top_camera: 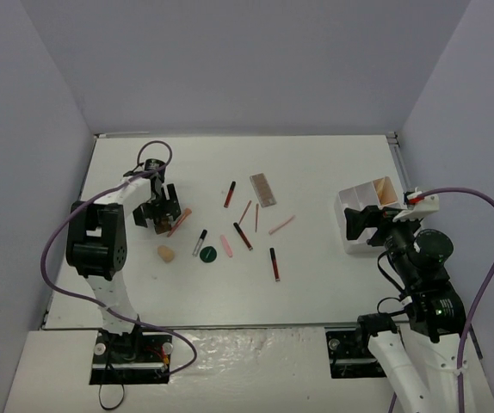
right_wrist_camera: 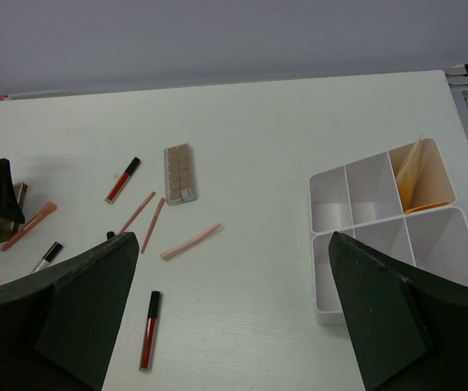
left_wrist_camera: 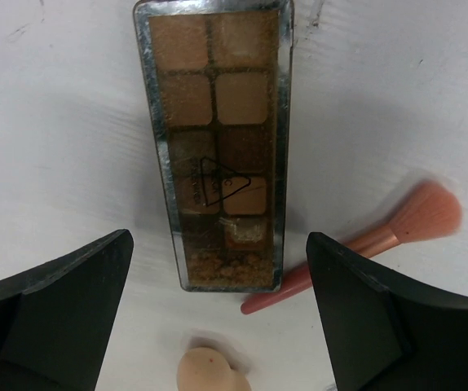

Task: Organize the makeup

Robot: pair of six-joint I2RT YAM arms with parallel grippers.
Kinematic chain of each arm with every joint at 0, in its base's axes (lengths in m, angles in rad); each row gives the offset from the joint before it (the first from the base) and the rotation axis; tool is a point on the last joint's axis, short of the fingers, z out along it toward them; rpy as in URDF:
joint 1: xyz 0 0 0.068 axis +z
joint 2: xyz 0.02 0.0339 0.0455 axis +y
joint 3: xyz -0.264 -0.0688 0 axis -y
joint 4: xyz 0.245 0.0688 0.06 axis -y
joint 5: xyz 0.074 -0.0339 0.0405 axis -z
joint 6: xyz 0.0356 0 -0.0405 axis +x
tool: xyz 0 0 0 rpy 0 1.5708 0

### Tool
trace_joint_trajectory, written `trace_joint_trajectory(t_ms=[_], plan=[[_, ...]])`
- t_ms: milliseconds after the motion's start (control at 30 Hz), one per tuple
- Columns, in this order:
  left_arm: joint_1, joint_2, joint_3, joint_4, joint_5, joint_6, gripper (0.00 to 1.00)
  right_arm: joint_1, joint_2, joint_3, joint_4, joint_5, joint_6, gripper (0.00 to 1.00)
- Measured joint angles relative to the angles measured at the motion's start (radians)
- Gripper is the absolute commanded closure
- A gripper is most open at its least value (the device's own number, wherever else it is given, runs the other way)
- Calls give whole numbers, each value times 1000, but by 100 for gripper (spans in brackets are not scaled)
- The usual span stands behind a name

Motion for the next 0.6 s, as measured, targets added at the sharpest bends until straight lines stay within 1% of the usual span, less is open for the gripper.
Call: trace_joint_trajectory(t_ms=[67,200,300,400,467,533,600], plan=[[0,19,10,5,6,-3,23,3,-3,-1,-2,6,-5,0],[0,36,23,7,11,-12,38,8,-8,-1,-5,18,-14,0],[0,38,25,7,1,-22,55,12,-10,-1,-7,24,-16,0],[-1,41,28,3,-12,-23,76,14,-12,-1,-8,30,-17,0],[-1,45,35,-1,-16,-23,87,15,-12,-1,-8,32,-17,0],[1,48,40,-4,-17,-21,92,15,-12,-1,-9,32,-17,0],[3,49,45,-5,-21,-11,94,15,-13,-1,-11,32,-17,0]])
